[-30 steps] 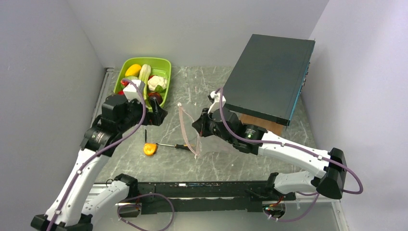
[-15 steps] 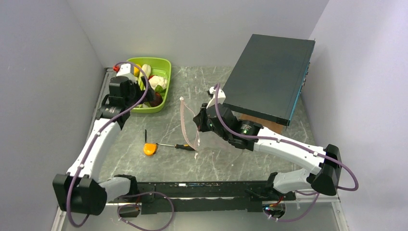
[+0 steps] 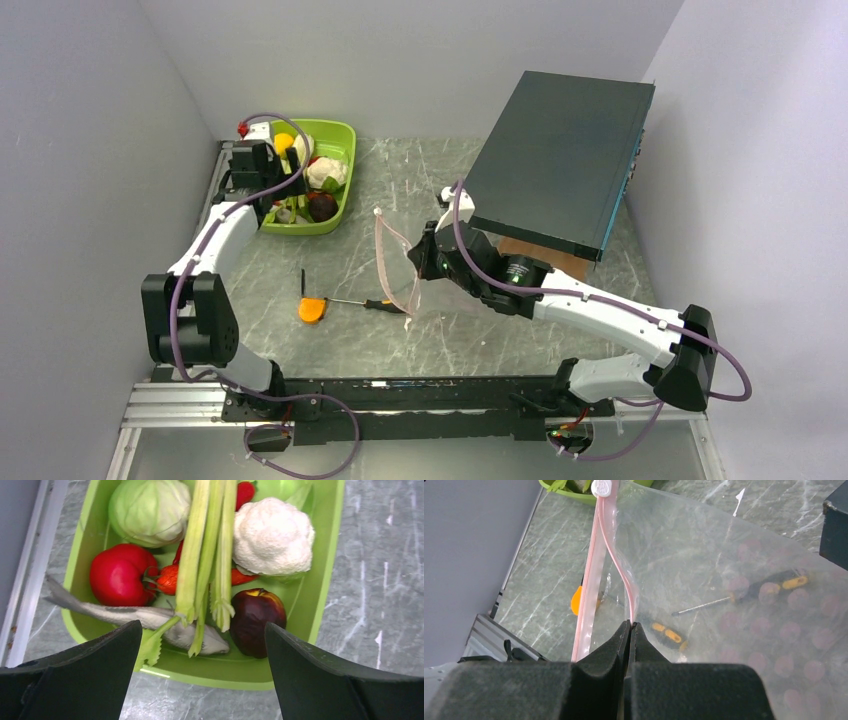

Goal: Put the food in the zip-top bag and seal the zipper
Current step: Pick up the fake vegetable from the bin.

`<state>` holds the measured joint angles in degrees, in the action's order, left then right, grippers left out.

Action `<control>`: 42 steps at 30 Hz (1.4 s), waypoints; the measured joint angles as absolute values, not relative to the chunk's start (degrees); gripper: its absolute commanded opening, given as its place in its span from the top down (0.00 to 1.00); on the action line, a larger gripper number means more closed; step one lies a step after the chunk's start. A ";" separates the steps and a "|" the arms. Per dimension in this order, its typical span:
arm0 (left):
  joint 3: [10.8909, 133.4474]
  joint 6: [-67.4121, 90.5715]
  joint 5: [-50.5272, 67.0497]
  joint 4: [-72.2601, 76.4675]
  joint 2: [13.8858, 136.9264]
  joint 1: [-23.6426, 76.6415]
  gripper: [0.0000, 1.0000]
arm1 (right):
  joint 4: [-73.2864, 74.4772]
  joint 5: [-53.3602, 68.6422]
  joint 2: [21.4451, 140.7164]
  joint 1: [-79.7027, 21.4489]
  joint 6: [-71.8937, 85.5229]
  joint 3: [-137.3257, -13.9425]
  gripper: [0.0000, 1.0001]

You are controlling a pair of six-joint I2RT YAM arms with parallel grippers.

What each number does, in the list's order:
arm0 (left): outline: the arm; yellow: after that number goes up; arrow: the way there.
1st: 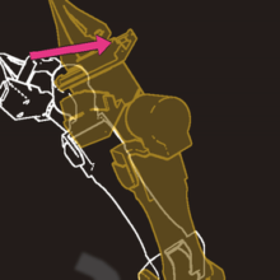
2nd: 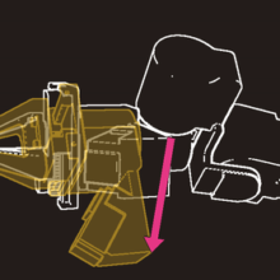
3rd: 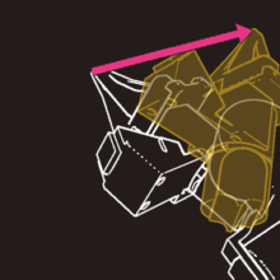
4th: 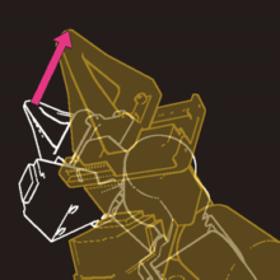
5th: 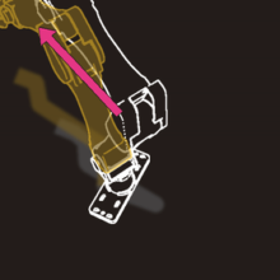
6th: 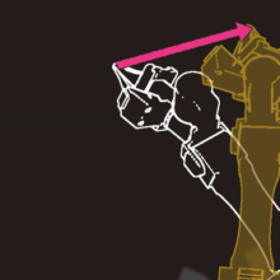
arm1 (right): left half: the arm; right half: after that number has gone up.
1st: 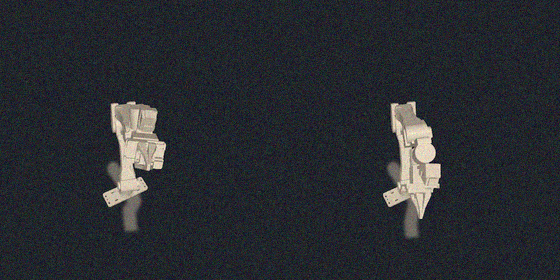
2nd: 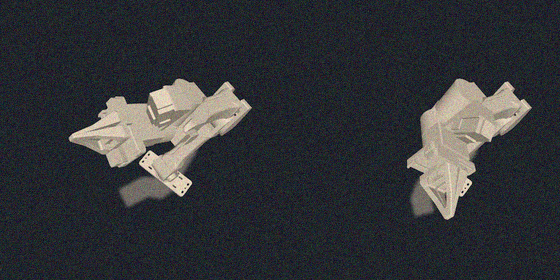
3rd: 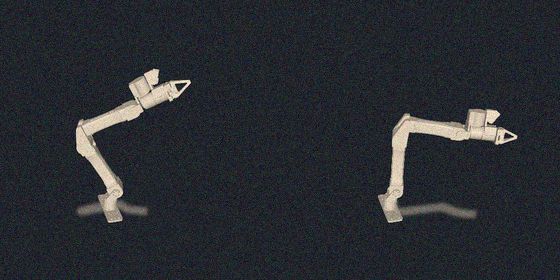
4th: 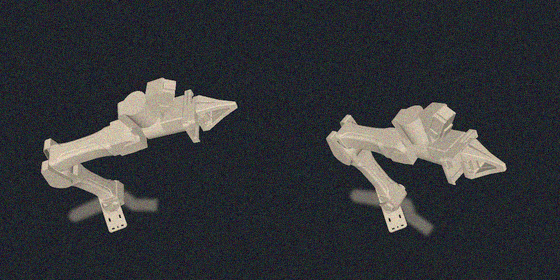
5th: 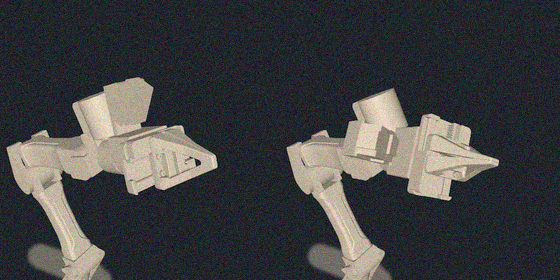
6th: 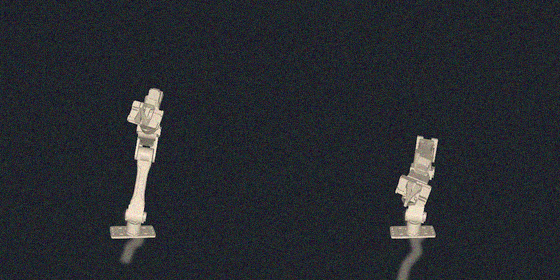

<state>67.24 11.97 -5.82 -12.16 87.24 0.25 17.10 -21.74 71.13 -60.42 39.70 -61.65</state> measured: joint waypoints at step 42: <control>72.79 10.41 5.08 -11.16 107.22 4.89 0.11 | 18.57 -20.75 68.75 -60.42 40.77 -57.45 1.00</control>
<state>72.79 10.41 5.08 -11.16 107.22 4.89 18.57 -20.75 68.75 -60.42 40.77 -57.45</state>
